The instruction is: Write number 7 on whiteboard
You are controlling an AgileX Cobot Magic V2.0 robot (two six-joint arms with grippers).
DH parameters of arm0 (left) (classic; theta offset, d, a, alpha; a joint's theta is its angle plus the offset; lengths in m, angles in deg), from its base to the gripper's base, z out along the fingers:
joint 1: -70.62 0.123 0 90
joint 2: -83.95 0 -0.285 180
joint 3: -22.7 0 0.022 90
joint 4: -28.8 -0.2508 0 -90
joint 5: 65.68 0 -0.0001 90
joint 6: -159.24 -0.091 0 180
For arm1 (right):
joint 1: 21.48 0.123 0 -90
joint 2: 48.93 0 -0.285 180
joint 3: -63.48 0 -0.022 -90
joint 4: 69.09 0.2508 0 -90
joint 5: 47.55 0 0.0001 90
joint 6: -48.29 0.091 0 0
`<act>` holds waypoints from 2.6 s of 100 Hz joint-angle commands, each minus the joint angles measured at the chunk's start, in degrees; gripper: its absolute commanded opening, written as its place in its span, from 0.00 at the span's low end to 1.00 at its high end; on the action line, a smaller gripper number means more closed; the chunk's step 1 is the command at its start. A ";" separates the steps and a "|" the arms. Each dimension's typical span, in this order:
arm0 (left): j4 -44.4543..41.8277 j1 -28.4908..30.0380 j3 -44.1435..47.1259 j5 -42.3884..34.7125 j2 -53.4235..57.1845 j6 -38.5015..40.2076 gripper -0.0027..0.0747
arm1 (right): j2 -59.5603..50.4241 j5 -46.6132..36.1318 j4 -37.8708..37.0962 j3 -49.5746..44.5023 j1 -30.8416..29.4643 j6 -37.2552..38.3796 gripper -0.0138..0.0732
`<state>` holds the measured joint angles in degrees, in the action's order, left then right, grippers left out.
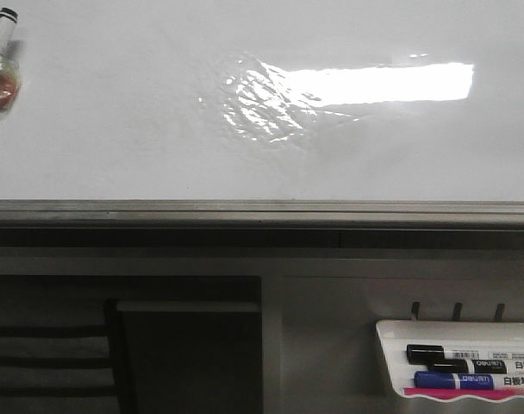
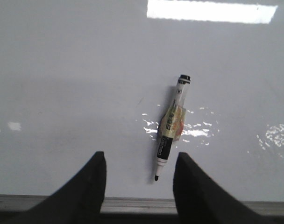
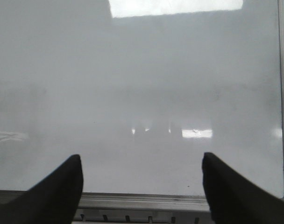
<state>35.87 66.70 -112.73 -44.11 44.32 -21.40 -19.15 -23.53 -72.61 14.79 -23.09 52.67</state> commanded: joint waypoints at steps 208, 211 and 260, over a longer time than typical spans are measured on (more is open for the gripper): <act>-6.70 -7.53 -9.01 -18.69 -39.97 -8.28 0.01 | 1.61 2.40 2.20 3.05 -0.35 -0.50 0.71; -6.70 -7.53 -10.45 -13.98 -39.49 -8.28 0.01 | 2.37 4.67 2.77 4.04 -0.35 -0.50 0.71; 5.16 -19.37 -24.92 23.95 -38.88 -35.99 0.01 | 26.56 33.77 37.94 20.77 -0.35 -33.60 0.71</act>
<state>35.55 51.77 -135.68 -19.89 3.89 -48.62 3.47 8.94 -46.55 31.75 -23.09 29.89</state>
